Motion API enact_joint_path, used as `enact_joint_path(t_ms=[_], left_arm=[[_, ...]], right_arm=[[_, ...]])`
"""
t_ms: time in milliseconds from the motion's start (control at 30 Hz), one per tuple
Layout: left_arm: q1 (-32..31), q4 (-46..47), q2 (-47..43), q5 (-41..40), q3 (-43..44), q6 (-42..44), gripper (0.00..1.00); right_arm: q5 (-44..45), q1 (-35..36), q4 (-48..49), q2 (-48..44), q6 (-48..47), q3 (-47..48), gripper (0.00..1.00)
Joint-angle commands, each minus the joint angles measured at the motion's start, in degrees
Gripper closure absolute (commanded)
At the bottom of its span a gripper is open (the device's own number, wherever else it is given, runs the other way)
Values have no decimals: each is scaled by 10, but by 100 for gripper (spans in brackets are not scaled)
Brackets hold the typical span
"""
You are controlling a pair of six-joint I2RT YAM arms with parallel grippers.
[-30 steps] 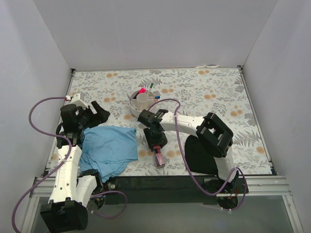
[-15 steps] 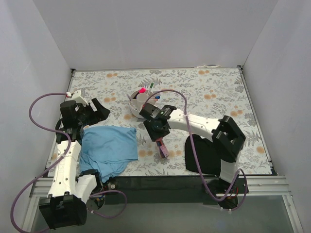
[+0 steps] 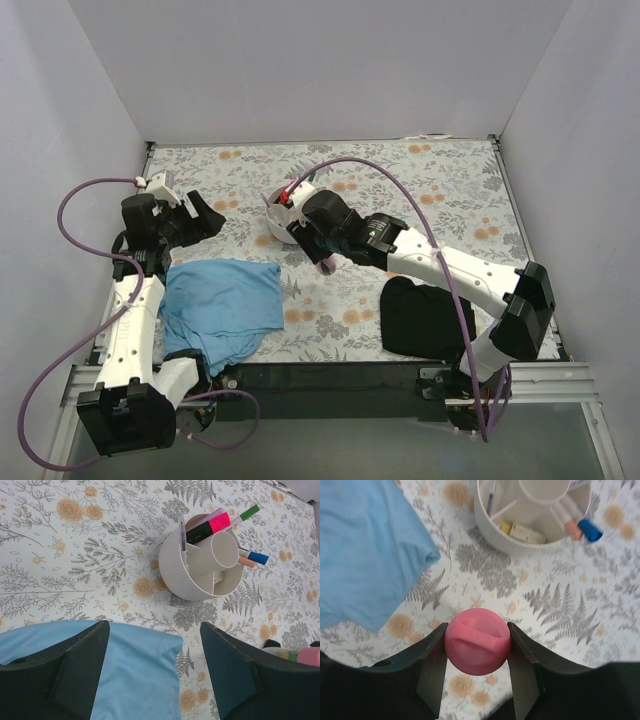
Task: Sort the stationery into containers
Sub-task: Pick up the stationery from the center of the board, then place the stationery in the storage box.
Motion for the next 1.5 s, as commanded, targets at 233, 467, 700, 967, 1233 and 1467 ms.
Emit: enact_joint_path(t_ms=[233, 467, 700, 967, 1233, 1467], left_arm=[[-1, 1, 49, 16, 23, 29, 28], [0, -14, 93, 14, 60, 51, 29], [-1, -7, 131, 10, 79, 57, 29], [-1, 23, 167, 12, 81, 49, 29], [-1, 39, 196, 26, 91, 39, 30], [-1, 38, 204, 28, 94, 39, 30]], right_arm=[[-13, -18, 476, -29, -258, -52, 99], [-35, -65, 530, 62, -242, 19, 99], [-56, -102, 533, 135, -223, 104, 99], [-100, -115, 500, 142, -193, 112, 99], [-137, -120, 451, 160, -161, 136, 99], [-153, -129, 418, 189, -165, 177, 99]])
